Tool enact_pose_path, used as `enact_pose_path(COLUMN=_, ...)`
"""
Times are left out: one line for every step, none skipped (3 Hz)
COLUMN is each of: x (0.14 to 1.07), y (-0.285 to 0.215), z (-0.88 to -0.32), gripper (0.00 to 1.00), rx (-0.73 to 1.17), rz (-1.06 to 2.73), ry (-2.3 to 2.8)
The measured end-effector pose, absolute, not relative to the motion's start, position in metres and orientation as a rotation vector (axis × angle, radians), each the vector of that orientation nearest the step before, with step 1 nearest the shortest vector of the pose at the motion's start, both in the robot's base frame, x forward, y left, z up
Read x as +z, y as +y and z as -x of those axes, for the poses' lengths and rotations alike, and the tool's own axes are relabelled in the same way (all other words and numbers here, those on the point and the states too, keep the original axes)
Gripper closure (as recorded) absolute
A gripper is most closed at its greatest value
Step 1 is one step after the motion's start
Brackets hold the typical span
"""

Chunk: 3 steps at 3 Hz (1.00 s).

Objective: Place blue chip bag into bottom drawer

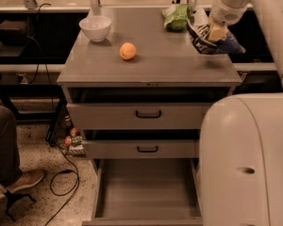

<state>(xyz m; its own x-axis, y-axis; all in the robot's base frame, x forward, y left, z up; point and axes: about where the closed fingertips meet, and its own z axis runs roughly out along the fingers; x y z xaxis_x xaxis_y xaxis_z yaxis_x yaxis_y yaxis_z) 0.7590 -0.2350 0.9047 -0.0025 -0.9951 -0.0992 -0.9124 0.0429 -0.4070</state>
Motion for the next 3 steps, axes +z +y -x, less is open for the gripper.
enact_pose_path(x=0.941, y=-0.258, z=-0.716, gripper=1.00, rx=-0.283, rz=1.734, ry=2.137)
enact_pose_path(x=0.943, y=-0.262, z=-0.678, gripper=1.00, rx=-0.181, rz=1.621, ry=2.282)
enact_pose_path(x=0.907, y=-0.260, z=-0.643, gripper=1.00, rx=0.050, rz=1.441, ry=2.429)
